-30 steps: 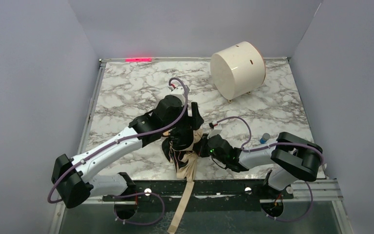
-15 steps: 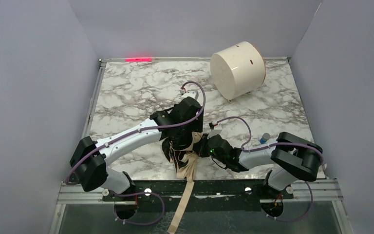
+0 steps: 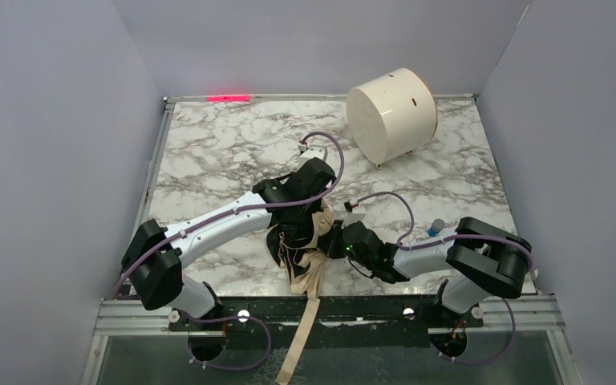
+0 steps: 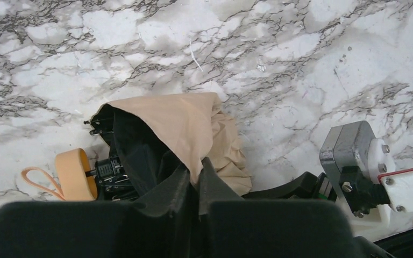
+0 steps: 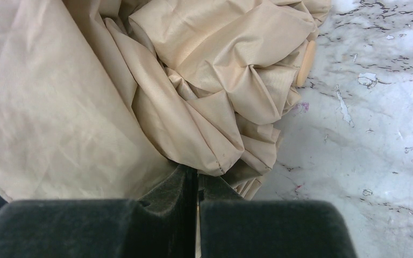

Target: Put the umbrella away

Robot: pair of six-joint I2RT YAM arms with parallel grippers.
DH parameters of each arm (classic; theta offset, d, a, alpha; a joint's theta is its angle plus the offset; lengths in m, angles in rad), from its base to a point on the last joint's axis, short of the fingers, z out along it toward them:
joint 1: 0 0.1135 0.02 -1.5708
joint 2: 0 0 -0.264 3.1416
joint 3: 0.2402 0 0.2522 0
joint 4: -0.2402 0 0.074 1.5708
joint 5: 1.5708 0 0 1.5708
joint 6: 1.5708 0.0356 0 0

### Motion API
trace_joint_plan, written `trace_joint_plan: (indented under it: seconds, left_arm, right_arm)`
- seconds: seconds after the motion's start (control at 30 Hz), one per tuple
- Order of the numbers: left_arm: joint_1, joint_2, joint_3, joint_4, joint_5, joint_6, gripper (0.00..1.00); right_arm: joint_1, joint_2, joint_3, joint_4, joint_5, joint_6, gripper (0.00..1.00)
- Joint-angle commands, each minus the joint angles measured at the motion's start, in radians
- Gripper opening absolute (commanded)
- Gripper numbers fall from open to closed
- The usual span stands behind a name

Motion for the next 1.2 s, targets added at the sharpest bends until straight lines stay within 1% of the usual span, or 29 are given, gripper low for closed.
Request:
trace_joint_plan:
  seconds: [0.0,0.13,0.23,0.3,0.43,0.53,0.63,0.77,0.87,1.0,1.1,1.17]
  left_arm:
    - [-0.005,-0.010,0.029,-0.021,-0.061,0.019,0.00]
    - [-0.004,-0.054,0.018,-0.001,-0.036,0.048,0.00]
    - [-0.004,-0.137,-0.047,0.109,0.085,0.113,0.00]
    - [-0.004,-0.208,-0.120,0.190,0.170,0.122,0.00]
    - [-0.004,-0.326,-0.265,0.270,0.280,0.072,0.00]
    - [-0.007,-0.393,-0.395,0.302,0.322,0.023,0.00]
    - [-0.020,-0.472,-0.541,0.375,0.350,-0.029,0.00]
    - [-0.053,-0.557,-0.697,0.469,0.352,-0.085,0.00]
    - [-0.078,-0.581,-0.789,0.545,0.353,-0.113,0.00]
    - [-0.105,-0.559,-0.891,0.653,0.353,-0.147,0.00]
    - [-0.112,-0.525,-0.949,0.716,0.345,-0.168,0.00]
    - [-0.114,-0.501,-0.990,0.756,0.337,-0.179,0.00]
  right_arm:
    - [0.000,0.026,-0.021,-0.071,0.023,0.001,0.06]
    - [0.000,0.023,-0.024,-0.071,0.024,0.002,0.06]
    - [0.000,0.017,-0.023,-0.071,0.025,0.003,0.06]
    - [0.000,0.014,-0.023,-0.071,0.026,0.004,0.06]
    - [0.000,0.004,-0.021,-0.073,0.026,0.003,0.06]
    - [0.000,-0.004,-0.019,-0.078,0.021,0.004,0.08]
    - [0.000,-0.016,-0.014,-0.087,0.018,0.000,0.13]
    - [0.000,-0.038,-0.005,-0.107,0.017,-0.004,0.19]
    - [0.000,-0.058,0.004,-0.128,0.017,-0.009,0.24]
    - [0.000,-0.136,0.006,-0.185,0.023,-0.014,0.28]
    - [0.000,-0.232,-0.003,-0.249,0.030,-0.030,0.29]
    - [0.000,-0.302,-0.019,-0.265,0.019,-0.057,0.27]
